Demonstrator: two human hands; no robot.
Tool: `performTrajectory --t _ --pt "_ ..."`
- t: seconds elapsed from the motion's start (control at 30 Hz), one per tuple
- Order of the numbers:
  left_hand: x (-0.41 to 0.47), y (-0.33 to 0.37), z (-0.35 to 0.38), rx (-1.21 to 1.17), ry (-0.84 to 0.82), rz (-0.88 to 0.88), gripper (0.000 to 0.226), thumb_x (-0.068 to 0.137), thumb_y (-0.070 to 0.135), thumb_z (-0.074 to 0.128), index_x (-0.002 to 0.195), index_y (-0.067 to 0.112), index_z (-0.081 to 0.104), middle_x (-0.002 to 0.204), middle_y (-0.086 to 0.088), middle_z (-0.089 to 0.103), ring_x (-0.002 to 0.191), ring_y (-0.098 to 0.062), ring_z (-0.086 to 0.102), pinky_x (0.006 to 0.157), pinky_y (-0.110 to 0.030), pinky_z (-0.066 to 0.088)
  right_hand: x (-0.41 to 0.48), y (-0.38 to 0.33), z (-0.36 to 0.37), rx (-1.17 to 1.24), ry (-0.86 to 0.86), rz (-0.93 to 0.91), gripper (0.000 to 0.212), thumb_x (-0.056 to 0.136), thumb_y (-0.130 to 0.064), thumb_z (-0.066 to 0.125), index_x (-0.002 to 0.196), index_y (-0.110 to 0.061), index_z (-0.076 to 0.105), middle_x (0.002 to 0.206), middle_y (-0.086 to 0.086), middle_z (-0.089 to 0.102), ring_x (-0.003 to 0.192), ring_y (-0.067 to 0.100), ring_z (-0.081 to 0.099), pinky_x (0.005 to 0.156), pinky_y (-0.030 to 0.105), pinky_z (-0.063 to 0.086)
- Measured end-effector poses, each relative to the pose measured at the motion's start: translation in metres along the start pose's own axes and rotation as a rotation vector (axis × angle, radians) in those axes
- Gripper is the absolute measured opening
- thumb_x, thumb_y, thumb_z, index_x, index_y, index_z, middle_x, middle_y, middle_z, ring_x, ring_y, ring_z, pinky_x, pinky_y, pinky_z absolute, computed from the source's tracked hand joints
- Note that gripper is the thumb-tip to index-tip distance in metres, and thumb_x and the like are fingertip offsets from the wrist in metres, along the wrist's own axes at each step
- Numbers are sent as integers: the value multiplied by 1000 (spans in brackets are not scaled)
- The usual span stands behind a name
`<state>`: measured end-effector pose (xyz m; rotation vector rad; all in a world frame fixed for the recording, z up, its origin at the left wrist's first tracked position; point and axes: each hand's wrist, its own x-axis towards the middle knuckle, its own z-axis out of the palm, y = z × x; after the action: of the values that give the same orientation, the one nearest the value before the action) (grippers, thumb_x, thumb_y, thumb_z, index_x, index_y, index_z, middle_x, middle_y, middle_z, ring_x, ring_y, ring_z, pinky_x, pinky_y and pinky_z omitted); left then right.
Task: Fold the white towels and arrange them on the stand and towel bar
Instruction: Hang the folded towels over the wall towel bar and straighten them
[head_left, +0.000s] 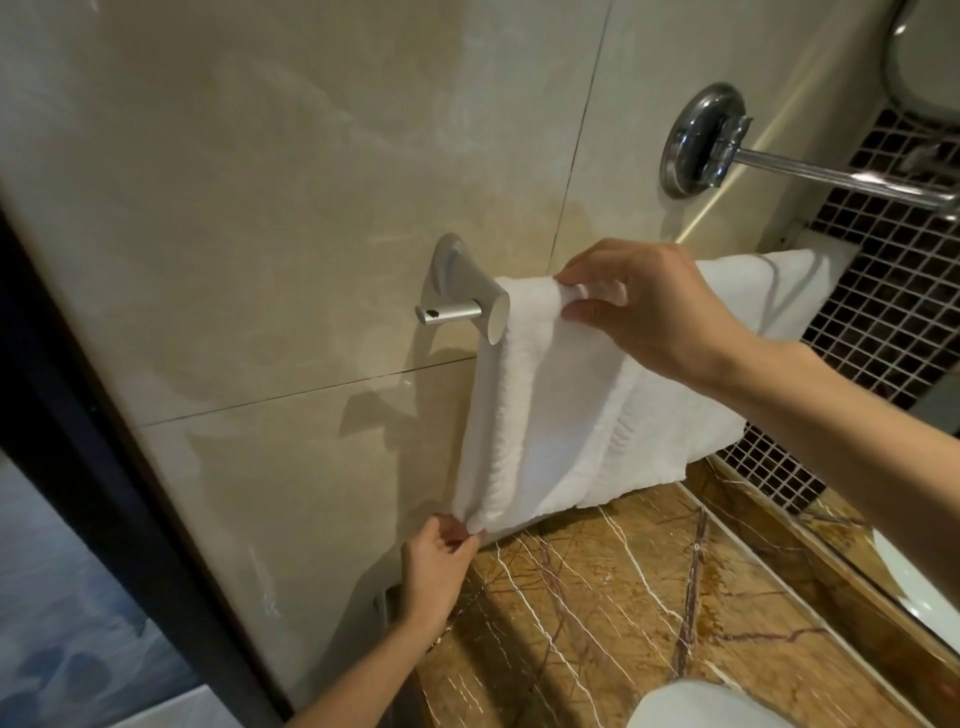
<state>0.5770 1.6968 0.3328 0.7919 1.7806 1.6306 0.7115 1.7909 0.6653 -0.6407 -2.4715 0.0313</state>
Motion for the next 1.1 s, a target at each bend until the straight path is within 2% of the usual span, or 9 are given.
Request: performTrajectory --t 0.2,0.4,0.57,0.63,0.73,0.87,0.93,1.03,1.1 --pt "2 2 4 -66 -31 -42 41 74 6 77 97 23 47 92 6 68 79 1 68 65 -12 52 -2 1 2 49 31 24 24 82 -17 73 105 -11 71 104 3 68 91 19 62 83 36 51" --pt "-3 -7 7 -7 -83 18 22 82 3 68 94 21 64 87 11 72 78 0 69 65 -12 53 0 3 -4 56 -92 49 33 90 -21 64 122 -13 65 119 3 68 105 17 63 94 36 51" --pt "-8 -6 12 -30 -124 2 25 81 12 72 100 25 62 87 15 72 80 0 70 65 -14 53 4 3 -6 75 -126 70 33 90 -20 65 122 -13 65 122 4 67 111 16 63 98 33 50" --pt "-7 -6 14 -15 -119 11 23 80 16 73 100 23 63 82 14 72 74 1 69 61 -13 52 6 4 -7 70 -141 76 33 90 -21 65 122 -14 65 122 5 67 112 16 63 98 33 50" --pt "-4 -9 15 61 -78 65 12 83 20 70 92 14 67 63 4 70 50 -2 61 46 -13 43 6 7 -6 114 -148 99 34 89 -20 67 122 -14 65 123 5 66 114 14 62 98 24 48" --pt "-2 -15 13 104 -83 43 9 89 16 65 95 9 68 67 -1 69 44 0 53 41 -13 37 4 6 -5 139 -128 109 34 89 -19 66 122 -13 65 124 4 66 114 13 61 96 18 44" --pt "-1 -16 11 109 -106 12 11 90 16 62 100 12 66 77 0 71 53 -2 60 45 -16 43 2 5 -5 135 -120 103 34 90 -19 66 123 -12 65 122 6 66 113 16 62 98 22 47" --pt "-1 -14 8 59 -135 -17 13 92 11 58 104 16 56 92 4 72 82 -6 70 68 -22 56 0 4 -3 133 -88 97 33 89 -19 66 122 -11 65 116 9 70 108 18 64 98 30 50" --pt "-3 -12 8 38 -134 -21 16 91 9 58 99 20 49 94 5 71 83 -4 70 67 -19 55 -3 4 0 119 -49 93 33 89 -18 67 121 -11 66 114 8 70 107 19 64 97 34 50"
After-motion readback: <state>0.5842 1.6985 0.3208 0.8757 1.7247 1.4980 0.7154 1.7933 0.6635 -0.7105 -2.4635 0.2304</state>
